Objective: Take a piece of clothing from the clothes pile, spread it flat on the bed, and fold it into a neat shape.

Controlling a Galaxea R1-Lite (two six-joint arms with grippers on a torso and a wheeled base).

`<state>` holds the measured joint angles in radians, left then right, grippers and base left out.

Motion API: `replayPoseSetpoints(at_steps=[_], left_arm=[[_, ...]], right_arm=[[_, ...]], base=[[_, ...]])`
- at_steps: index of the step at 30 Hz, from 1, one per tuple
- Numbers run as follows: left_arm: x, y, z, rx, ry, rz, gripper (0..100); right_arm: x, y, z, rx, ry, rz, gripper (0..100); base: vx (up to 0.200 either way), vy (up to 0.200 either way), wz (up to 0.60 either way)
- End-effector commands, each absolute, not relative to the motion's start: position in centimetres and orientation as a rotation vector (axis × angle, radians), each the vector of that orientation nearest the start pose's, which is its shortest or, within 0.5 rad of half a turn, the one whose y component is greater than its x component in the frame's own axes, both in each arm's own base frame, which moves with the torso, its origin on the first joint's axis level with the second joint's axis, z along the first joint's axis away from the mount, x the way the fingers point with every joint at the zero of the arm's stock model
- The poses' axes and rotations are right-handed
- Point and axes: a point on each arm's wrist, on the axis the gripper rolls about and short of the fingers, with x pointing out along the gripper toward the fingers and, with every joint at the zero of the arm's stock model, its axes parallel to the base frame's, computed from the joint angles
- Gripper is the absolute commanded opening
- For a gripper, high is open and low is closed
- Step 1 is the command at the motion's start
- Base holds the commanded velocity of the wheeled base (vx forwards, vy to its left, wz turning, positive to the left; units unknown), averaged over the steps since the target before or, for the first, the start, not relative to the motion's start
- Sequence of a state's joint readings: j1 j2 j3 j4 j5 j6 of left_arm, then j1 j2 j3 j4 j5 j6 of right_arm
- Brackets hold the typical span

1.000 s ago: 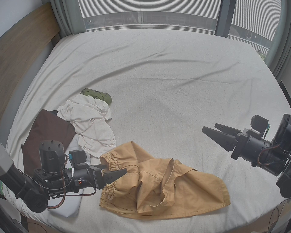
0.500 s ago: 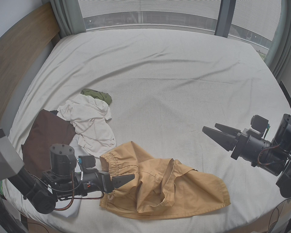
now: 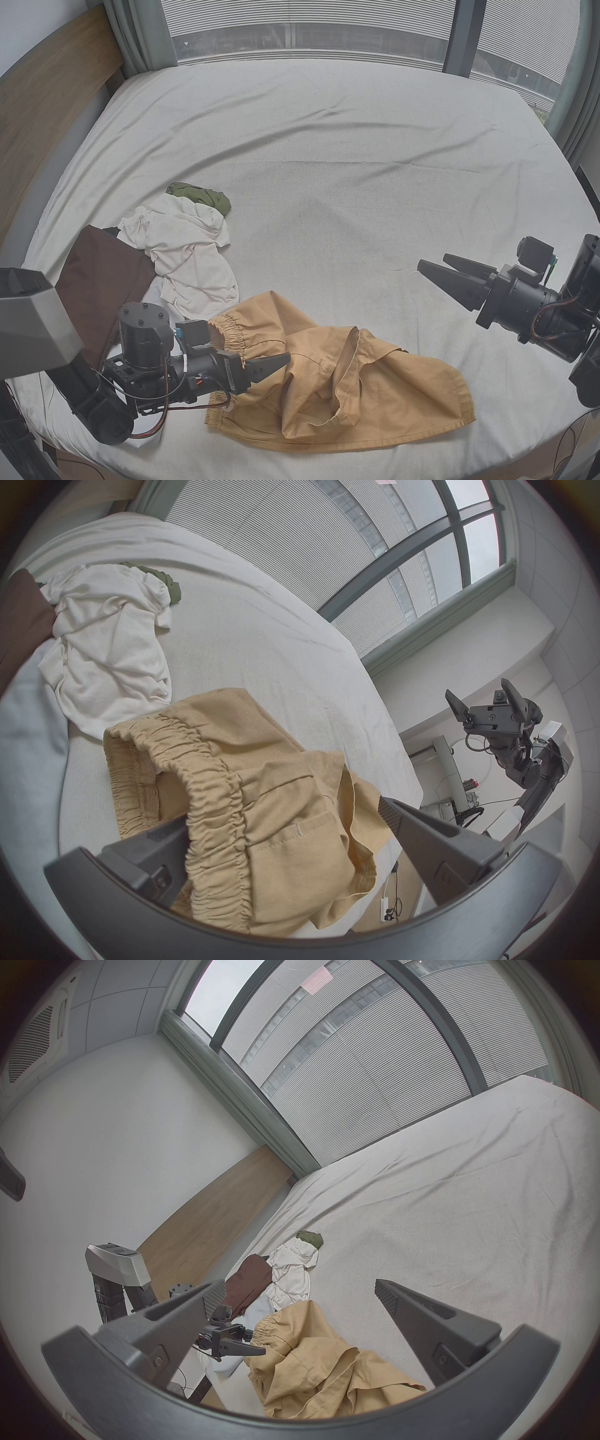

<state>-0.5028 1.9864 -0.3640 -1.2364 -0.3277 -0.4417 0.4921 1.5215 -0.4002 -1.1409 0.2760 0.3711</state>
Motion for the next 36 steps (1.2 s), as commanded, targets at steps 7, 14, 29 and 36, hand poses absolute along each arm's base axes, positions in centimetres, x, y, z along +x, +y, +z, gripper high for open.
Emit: replayPoseSetpoints(at_steps=[7,14,29,36], left_arm=[[24.4,-14.2,5.8,-0.379,0.566,-0.716,0],[24.5,-14.3,6.6,-0.389,0.490,-0.734,0],[24.8,-14.4,7.8,-0.414,0.374,-0.745,0],[24.2,-14.7,9.9,-0.425,0.279,-0.785,0]], right_arm=[[20.1,11.5,17.7,0.355,0.124,0.763,100],[20.0,11.5,17.6,0.353,0.126,0.766,100],[20.0,11.5,17.6,0.353,0.129,0.765,100],[20.1,11.6,17.4,0.353,0.136,0.766,100]], base=[[0.000,0.000,0.00],[0.000,0.000,0.00],[0.000,0.000,0.00],[0.000,0.000,0.00]])
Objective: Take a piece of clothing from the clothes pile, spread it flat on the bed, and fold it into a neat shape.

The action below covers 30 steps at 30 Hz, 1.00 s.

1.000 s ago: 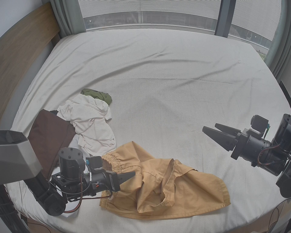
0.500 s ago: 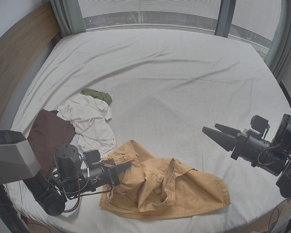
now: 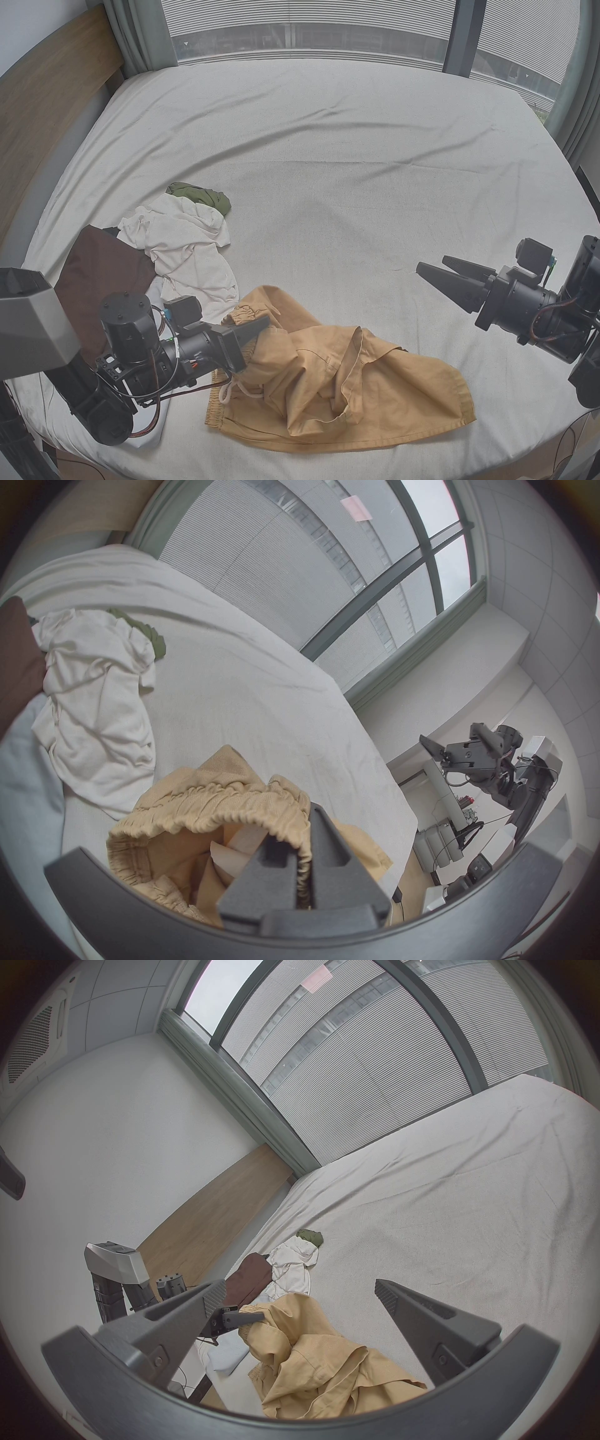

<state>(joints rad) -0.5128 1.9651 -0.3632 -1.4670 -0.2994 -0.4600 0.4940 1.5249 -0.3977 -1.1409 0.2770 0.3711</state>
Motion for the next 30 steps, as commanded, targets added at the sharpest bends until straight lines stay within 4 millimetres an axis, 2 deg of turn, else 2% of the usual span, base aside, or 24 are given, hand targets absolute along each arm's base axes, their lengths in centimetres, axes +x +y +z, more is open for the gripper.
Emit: replayPoseSetpoints(at_steps=[1,12,24,30], left_arm=[[24.1,-14.7,10.1,-0.425,0.271,-0.789,0],[24.0,-15.1,12.2,-0.431,0.185,-0.823,0],[23.3,-15.4,13.1,-0.433,0.154,-0.852,0],[22.9,-15.7,14.7,-0.444,0.089,-0.887,0]], right_arm=[[20.1,11.6,17.4,0.353,0.137,0.765,100],[20.2,11.6,16.9,0.351,0.157,0.761,100],[20.5,11.6,16.6,0.351,0.173,0.754,100],[20.7,11.3,16.5,0.352,0.171,0.735,100]], base=[[0.000,0.000,0.00],[0.000,0.000,0.00],[0.000,0.000,0.00],[0.000,0.000,0.00]])
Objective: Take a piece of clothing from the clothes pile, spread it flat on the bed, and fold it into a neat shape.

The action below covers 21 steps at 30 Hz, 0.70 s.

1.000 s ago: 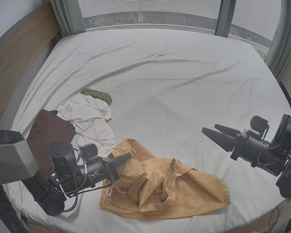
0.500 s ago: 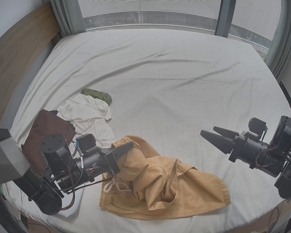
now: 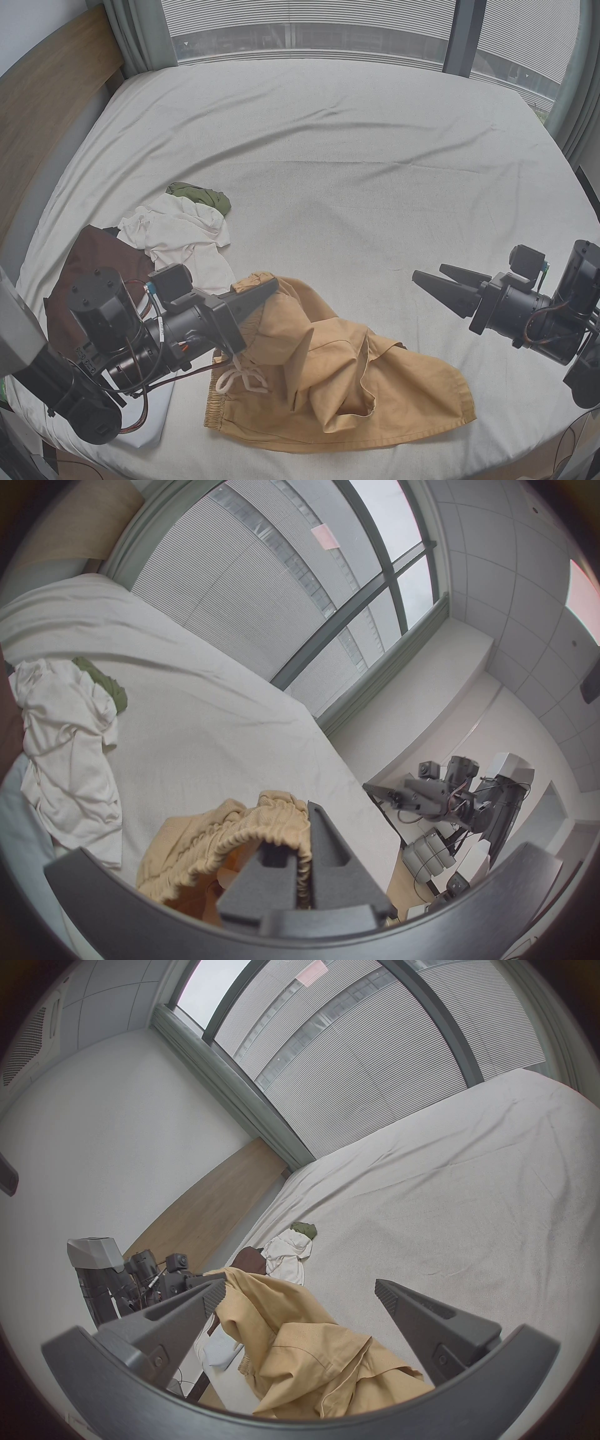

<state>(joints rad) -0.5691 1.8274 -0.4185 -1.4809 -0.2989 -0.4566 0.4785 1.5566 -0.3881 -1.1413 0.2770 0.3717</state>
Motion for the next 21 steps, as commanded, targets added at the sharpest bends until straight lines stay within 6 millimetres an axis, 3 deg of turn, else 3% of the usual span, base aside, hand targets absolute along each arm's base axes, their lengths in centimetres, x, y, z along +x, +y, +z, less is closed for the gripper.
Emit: replayPoseSetpoints(at_steps=[1,10,21], left_arm=[[22.9,-15.8,14.8,-0.446,0.075,-0.892,0],[23.3,-16.0,15.4,-0.456,0.022,-0.902,0],[24.2,-16.3,13.4,-0.431,0.084,-0.875,0]], right_arm=[[20.7,11.2,16.5,0.352,0.172,0.733,100],[20.9,11.4,15.4,0.347,0.220,0.727,100],[21.2,11.7,12.3,0.331,0.348,0.710,100]], base=[[0.000,0.000,0.00],[0.000,0.000,0.00],[0.000,0.000,0.00]])
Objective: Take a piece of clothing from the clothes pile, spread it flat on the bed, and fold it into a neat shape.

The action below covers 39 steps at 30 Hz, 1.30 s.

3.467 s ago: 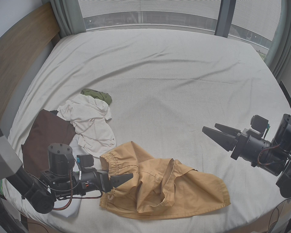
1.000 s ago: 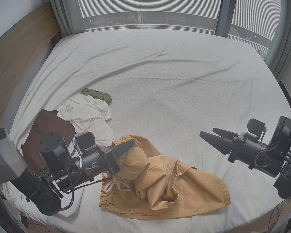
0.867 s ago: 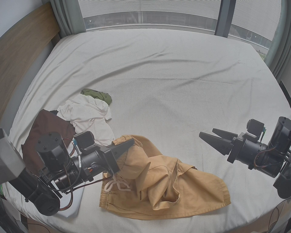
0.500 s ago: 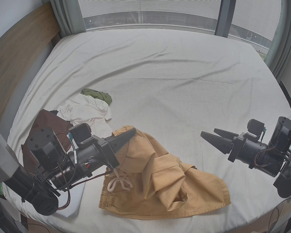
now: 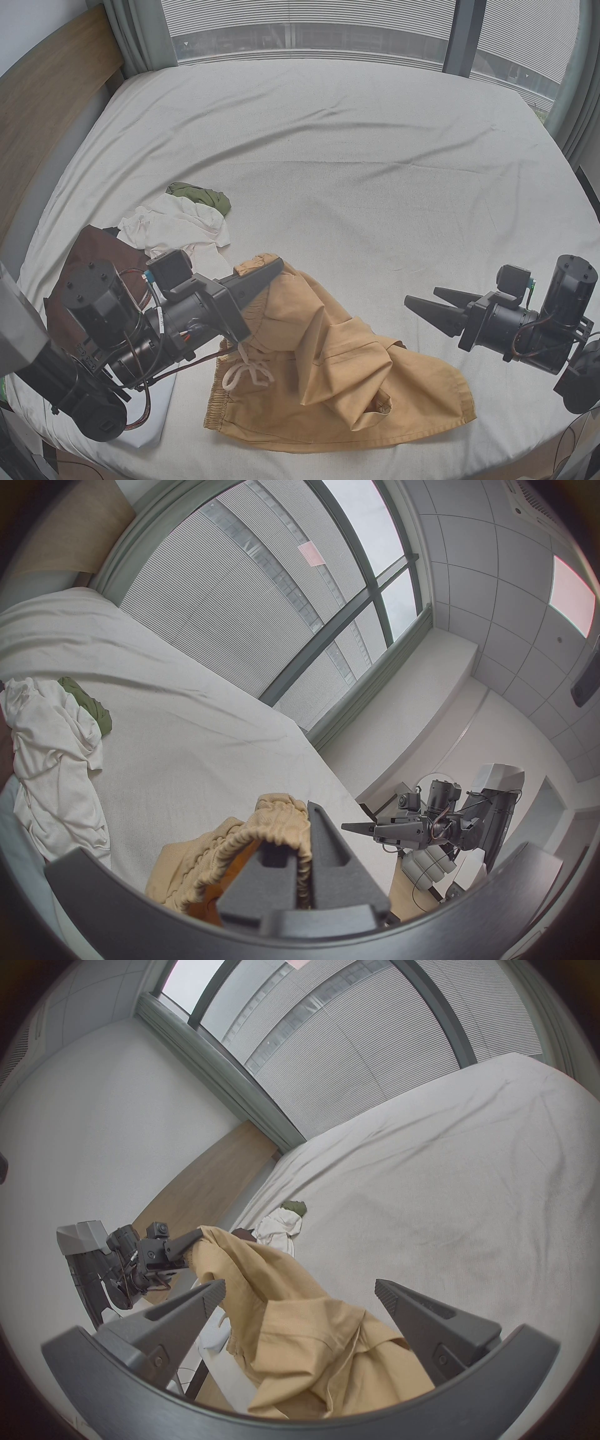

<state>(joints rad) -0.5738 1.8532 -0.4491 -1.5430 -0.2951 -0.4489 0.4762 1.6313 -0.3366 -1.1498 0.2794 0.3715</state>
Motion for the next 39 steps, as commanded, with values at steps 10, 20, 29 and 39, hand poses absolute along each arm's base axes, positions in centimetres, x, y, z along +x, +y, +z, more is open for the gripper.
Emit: replayPoseSetpoints(at_steps=[10,20,29,39], left_arm=[[24.8,-16.6,13.2,-0.415,0.065,-0.850,0],[24.9,-16.6,13.0,-0.414,0.073,-0.847,0],[24.9,-16.6,13.4,-0.416,0.058,-0.848,0],[25.1,-16.0,14.9,-0.427,-0.005,-0.834,0]], right_arm=[[21.0,11.8,9.5,0.321,0.481,0.730,100],[21.1,12.7,7.2,0.311,0.587,0.747,100],[21.0,13.8,6.5,0.308,0.577,0.813,100],[21.3,15.9,4.3,0.336,0.554,0.878,100]], base=[[0.000,0.000,0.00],[0.000,0.000,0.00],[0.000,0.000,0.00],[0.000,0.000,0.00]])
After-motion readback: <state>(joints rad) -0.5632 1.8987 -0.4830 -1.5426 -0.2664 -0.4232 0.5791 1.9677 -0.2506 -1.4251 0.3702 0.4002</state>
